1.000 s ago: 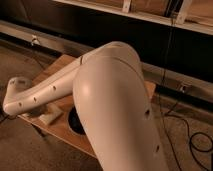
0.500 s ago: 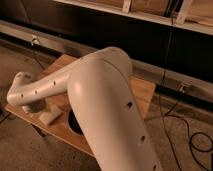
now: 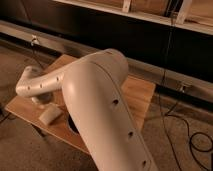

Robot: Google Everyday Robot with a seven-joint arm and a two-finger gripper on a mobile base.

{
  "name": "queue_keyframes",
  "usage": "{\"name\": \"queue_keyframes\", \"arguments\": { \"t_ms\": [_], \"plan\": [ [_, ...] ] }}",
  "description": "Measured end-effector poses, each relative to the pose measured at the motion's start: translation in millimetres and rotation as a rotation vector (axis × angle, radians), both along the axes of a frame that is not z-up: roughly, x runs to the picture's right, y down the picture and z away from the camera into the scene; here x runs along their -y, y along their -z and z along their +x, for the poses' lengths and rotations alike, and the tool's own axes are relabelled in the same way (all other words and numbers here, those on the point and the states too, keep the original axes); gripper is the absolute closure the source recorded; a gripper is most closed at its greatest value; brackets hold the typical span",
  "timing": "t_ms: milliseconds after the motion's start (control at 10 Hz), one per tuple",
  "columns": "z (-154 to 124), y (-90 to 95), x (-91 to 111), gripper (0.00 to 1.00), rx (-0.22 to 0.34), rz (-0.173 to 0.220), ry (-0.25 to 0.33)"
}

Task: Place the eraser in the ceramic cup

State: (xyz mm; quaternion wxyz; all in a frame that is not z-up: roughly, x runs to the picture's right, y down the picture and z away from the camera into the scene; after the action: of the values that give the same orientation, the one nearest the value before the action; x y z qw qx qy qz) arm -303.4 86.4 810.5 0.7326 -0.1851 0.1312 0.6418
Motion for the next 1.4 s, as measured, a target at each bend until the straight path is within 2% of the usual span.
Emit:
{"name": "queue_keyframes", "arguments": {
  "t_ms": [200, 400, 800, 1100, 1400],
  "plan": [
    [17, -10.6, 4, 0.35, -0.05, -0.008, 0.027],
    [22, -12.4, -1, 0.35, -0.058, -0.039, 0.046],
    [18, 2.2, -21, 0.35, -0.007, -0.207, 0.028],
    [9, 7.3, -23, 0.35, 0.038, -0.286, 0.007],
    [5, 3.9, -21, 0.35, 0.061, -0.323, -0.01]
  ]
}}
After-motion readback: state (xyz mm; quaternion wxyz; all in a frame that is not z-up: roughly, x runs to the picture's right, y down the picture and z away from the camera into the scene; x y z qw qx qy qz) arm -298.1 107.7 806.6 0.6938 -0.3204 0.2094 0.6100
